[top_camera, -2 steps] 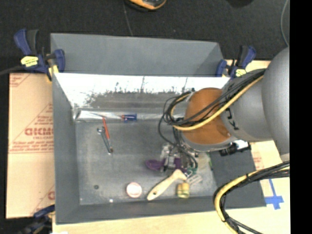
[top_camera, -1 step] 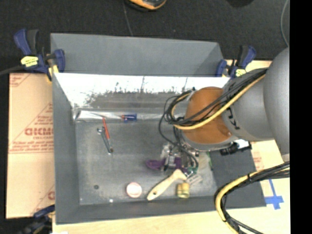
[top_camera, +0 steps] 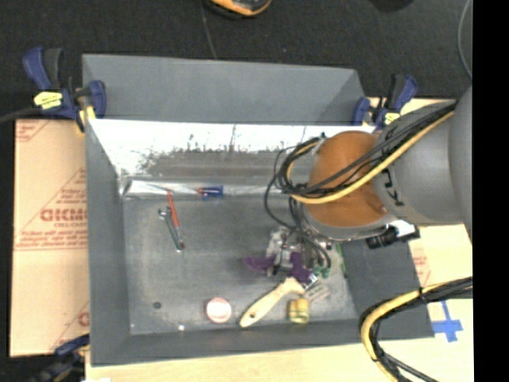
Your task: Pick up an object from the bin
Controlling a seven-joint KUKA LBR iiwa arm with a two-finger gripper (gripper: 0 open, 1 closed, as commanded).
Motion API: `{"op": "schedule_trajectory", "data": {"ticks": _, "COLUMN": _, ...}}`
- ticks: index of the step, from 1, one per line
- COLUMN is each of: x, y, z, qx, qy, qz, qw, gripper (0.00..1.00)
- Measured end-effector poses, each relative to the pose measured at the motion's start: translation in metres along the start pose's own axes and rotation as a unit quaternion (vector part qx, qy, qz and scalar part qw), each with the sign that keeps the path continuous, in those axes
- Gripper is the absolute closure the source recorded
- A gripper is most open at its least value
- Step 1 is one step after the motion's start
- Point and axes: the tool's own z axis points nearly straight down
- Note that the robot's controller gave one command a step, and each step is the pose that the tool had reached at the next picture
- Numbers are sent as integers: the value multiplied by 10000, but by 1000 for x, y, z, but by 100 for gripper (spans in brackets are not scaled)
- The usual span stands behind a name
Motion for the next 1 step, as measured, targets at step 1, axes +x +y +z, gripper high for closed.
{"op": "schedule_trajectory", "data": {"ticks": 1, "x": -3, "y": 0, "z": -32, "qx": -9, "qy": -59, "qz": -6, "qw": 10000, "gripper": 100}}
